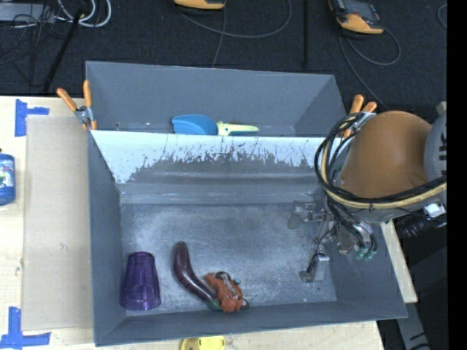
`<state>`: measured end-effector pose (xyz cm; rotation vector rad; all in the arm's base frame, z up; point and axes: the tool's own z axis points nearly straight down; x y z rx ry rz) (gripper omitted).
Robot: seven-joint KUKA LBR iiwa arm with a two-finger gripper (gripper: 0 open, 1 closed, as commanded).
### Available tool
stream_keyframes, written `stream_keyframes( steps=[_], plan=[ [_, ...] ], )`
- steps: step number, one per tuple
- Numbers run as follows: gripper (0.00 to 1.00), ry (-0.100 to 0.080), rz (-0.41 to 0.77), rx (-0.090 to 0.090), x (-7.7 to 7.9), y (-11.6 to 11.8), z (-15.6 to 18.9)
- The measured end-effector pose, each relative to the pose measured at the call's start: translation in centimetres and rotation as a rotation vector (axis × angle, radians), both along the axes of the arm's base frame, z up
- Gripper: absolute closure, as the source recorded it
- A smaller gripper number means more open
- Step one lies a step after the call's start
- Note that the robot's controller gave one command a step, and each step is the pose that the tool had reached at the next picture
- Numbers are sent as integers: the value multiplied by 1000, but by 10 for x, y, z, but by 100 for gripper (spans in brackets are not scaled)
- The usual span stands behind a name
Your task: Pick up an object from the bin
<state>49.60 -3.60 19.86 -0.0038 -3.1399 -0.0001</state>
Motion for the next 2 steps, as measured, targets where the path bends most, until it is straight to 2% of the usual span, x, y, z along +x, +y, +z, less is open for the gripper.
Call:
stream_keyframes(
  steps=[1, 2],
  plan=[
    [0, -7, -52, 1, -3, 35, -62],
    [0, 2, 41, 0, -6, 48, -101]
  ],
)
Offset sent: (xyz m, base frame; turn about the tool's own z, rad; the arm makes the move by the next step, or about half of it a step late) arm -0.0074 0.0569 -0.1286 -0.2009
